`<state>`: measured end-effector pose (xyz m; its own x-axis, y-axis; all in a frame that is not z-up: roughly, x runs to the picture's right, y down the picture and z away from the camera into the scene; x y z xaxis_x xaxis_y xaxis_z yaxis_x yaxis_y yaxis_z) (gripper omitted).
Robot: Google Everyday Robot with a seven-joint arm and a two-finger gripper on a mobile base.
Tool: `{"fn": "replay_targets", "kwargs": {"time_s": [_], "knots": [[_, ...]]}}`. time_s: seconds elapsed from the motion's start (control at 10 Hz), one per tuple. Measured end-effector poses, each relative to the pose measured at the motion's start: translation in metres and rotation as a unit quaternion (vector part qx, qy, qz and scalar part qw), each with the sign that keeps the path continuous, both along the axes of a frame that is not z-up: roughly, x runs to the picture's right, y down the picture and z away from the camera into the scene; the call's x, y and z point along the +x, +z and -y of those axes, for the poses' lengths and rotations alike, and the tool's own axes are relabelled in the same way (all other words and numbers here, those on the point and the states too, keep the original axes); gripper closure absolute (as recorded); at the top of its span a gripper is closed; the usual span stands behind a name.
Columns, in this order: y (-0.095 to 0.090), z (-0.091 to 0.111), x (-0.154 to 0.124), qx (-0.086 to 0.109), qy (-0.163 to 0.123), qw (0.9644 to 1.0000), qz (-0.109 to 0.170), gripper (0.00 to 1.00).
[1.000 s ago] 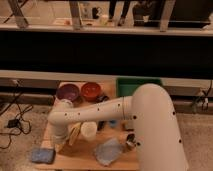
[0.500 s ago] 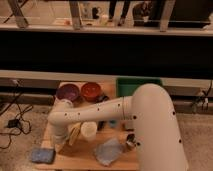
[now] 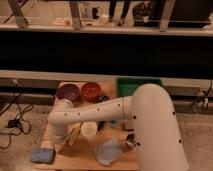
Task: Place banana in tray
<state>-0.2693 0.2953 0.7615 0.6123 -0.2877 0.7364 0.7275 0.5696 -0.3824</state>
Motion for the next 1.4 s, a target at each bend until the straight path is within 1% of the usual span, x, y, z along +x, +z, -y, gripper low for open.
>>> {"fn": "replay_targets", "kwargs": {"time_s": [1.1,1.4], "knots": [[0.0001,-0.0001,-0.0001,0.000,0.000,1.0000,-0.001,0.56],[0.0034,-0.0004,0.0011,-0.003,0.002,0.9999,-0.010,0.56]]}}
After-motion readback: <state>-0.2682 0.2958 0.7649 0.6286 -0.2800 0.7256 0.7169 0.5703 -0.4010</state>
